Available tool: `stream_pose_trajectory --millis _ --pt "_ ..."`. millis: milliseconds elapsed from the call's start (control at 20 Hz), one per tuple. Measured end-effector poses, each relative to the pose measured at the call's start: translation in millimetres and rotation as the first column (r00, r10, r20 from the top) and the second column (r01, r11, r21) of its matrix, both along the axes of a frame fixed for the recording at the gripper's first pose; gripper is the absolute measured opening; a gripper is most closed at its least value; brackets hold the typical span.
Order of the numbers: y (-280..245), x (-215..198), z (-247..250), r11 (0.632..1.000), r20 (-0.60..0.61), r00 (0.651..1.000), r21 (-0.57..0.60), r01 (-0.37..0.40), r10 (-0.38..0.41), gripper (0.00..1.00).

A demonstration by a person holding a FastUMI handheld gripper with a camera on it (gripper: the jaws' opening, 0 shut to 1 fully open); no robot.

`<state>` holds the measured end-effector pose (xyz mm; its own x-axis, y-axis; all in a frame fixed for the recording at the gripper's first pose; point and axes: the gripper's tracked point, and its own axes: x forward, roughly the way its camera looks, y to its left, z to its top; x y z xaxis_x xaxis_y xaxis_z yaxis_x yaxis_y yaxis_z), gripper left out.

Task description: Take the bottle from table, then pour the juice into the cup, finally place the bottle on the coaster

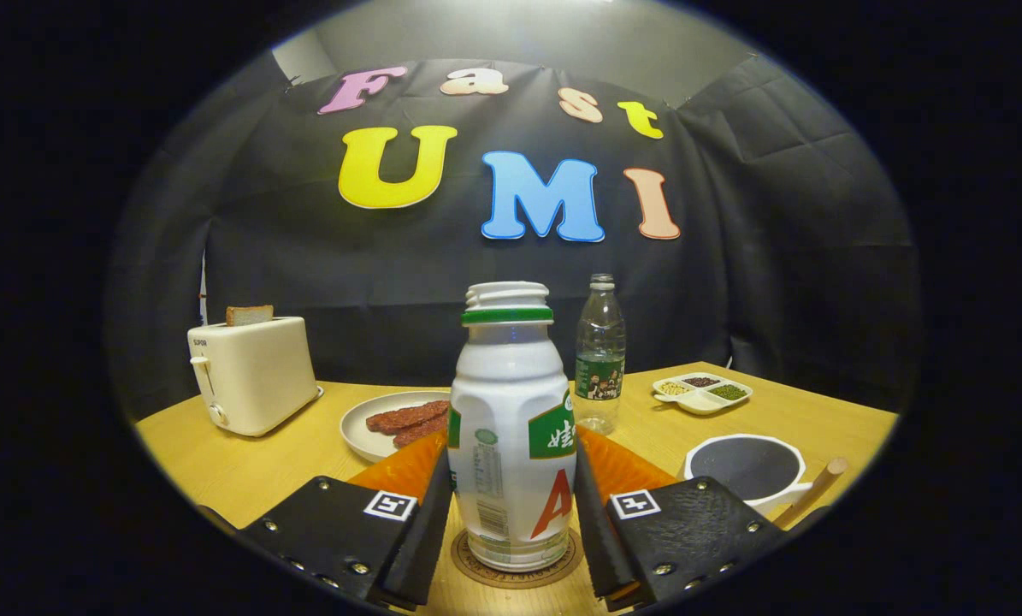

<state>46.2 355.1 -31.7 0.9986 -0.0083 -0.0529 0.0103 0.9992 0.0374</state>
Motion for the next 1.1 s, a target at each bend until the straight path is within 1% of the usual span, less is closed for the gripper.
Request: stream_pose_trajectory --millis 50,100,150,250,300,450,650,850,900,950,1050,1100 --pt "1 -1 0 1.0 0.002 1.0 0.019 -0.01 0.01 0.72" --pt "1 -2 -2 0.999 0.001 1.0 0.039 -0.01 0.01 0.73" --pt "1 -2 -2 0.998 0.003 1.0 0.055 -0.02 0.019 0.8" --pt "-3 -5 -1 0.999 0.003 1.0 0.054 -0.007 0.007 0.93" --pt "-4 -7 3 0.999 0.009 1.0 0.051 -0.007 0.007 0.95" --pt "-1 -11 16 0.998 0.027 0.999 0.041 -0.04 0.039 0.97" --pt "3 -28 42 0.996 0.036 0.996 0.036 -0.085 0.084 0.98" --pt "2 -57 83 0.992 0.063 0.99 0.013 -0.128 0.127 0.98" --pt "1 -58 95 0.989 0.064 0.987 0.011 -0.148 0.147 0.98" --pt "4 -67 106 0.985 0.063 0.983 0.008 -0.175 0.174 0.98" --pt "4 -82 125 0.979 0.055 0.978 -0.035 -0.2 0.202 0.97" --pt "0 -89 133 0.979 0.059 0.978 -0.066 -0.195 0.199 0.98"
